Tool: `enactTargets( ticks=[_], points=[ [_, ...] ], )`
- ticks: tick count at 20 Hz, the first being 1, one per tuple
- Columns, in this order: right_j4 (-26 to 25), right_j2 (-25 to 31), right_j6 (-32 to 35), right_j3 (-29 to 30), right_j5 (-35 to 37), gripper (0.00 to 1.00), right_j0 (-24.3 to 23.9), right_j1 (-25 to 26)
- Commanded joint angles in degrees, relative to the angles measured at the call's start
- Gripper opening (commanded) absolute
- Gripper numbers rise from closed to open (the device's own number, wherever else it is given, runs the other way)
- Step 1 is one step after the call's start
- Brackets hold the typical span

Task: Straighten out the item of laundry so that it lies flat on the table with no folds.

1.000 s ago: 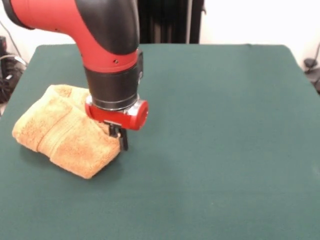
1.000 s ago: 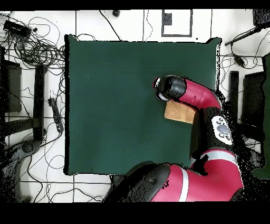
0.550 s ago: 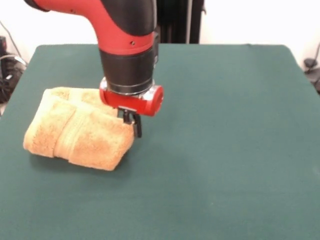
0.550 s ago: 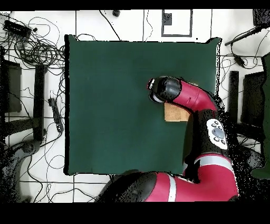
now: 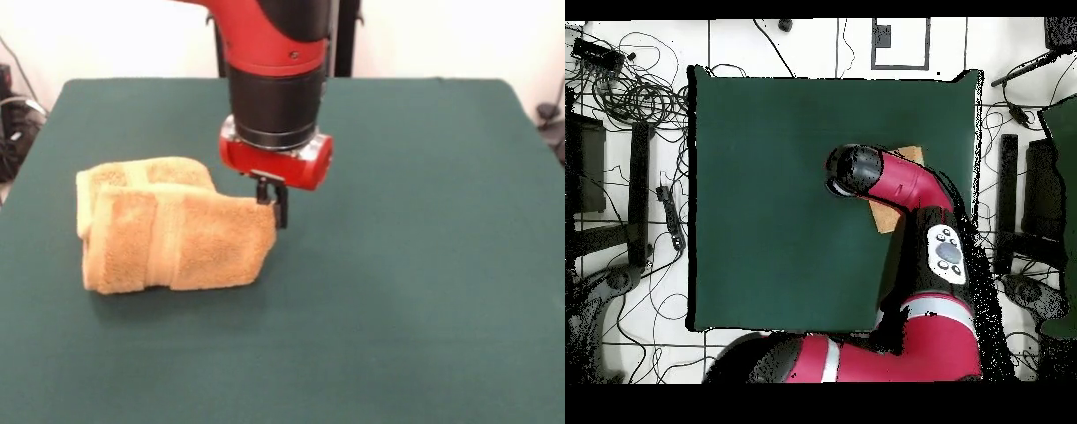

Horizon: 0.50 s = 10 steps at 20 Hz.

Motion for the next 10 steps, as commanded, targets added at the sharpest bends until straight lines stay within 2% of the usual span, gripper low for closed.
enactTargets(
  ticks=[1, 10],
  points=[
    [5.1, -0.1, 20.3, 5.1, -2.6, 0.00, 5.5, 2.1],
    [7.1, -0.4, 21.2, 4.9, -0.5, 0.00, 7.1, 0.6]
  ],
)
